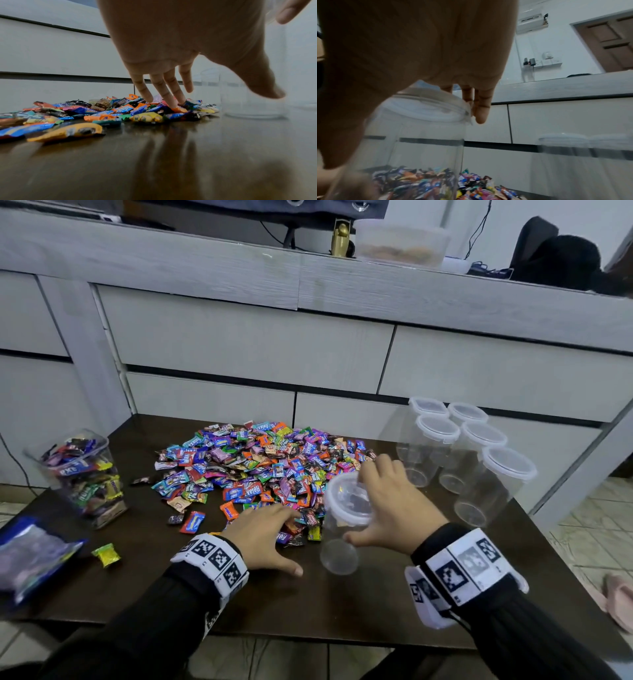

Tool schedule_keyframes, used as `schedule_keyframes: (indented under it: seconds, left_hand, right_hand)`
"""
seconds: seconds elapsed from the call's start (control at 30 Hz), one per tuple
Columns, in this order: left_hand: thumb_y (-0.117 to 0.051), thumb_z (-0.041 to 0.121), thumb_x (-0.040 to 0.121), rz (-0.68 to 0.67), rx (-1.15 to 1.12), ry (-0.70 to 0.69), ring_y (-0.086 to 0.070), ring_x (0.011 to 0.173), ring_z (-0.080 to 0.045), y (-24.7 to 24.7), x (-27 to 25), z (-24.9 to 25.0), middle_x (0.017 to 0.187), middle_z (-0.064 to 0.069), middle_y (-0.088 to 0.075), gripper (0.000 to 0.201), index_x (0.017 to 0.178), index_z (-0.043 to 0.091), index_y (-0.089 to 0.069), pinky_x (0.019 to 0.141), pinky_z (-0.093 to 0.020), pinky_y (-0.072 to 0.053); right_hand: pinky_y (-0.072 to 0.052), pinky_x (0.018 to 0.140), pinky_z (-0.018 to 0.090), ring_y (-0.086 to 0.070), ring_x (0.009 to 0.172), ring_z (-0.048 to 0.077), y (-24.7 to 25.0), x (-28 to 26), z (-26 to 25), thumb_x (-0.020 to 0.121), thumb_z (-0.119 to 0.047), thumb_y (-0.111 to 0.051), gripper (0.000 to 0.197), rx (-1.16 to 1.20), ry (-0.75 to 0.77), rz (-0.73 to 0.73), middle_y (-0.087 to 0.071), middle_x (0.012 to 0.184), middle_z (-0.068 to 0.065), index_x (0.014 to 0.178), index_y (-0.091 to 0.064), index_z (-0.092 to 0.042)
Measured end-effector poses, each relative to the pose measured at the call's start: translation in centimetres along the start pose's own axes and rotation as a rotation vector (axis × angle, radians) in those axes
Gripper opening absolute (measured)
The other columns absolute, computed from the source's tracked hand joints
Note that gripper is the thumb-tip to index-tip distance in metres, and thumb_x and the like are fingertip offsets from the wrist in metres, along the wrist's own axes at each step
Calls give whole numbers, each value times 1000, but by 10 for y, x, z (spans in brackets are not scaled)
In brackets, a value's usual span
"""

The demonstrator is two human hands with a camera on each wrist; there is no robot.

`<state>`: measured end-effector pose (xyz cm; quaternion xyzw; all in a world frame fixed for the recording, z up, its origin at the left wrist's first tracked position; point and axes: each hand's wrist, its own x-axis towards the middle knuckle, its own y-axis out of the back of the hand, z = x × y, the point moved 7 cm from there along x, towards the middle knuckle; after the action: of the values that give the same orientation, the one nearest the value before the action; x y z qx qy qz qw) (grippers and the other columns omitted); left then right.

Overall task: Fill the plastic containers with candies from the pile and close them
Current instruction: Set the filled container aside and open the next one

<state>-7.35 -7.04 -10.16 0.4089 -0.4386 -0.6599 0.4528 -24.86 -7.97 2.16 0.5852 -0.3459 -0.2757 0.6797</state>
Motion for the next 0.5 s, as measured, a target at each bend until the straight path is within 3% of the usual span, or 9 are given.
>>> schedule_keyframes:
  seconds: [0.1,0.17,0.23,0.4,0.5]
  left_hand:
    - [-81,72,50,79,-300,-105,-45,129,-6,17,-5,7,139,18,-45,110,141,37,-33,108,-31,-36]
    - [-90,61,44,134,-553,-204,-46,129,1,30,-12,16,138,25,-48,110,138,50,-34,110,-25,-37]
    - [-96,46,43,172,-724,-275,-52,126,1,40,-18,22,132,24,-56,105,130,60,-39,106,-19,-40]
    - [-96,33,42,199,-902,-230,-61,118,-6,34,-23,18,123,16,-66,93,123,45,-53,101,-25,-46]
    - [-95,34,41,180,-931,-173,-61,119,-9,26,-22,16,121,10,-69,89,121,38,-56,106,-37,-46]
  right_hand:
    - [-35,86,32,-34,99,22,2,6,-28,53,-61,-73,79,56,114,16,-36,108,3,107,-42,-13]
    - [-37,88,35,-35,101,23,1,8,-44,52,-60,-76,80,117,181,36,-38,108,4,108,-45,-12]
    - [-37,87,34,-35,100,21,0,9,-55,51,-59,-80,82,180,227,61,-39,109,4,109,-47,-11]
    - [-35,88,25,-34,101,13,-4,16,-51,50,-52,-88,81,470,270,-19,-36,109,-2,112,-49,-19]
    - [-41,86,27,-46,95,11,-7,27,-38,70,-57,-73,44,808,157,-99,-50,103,-2,96,-50,-30]
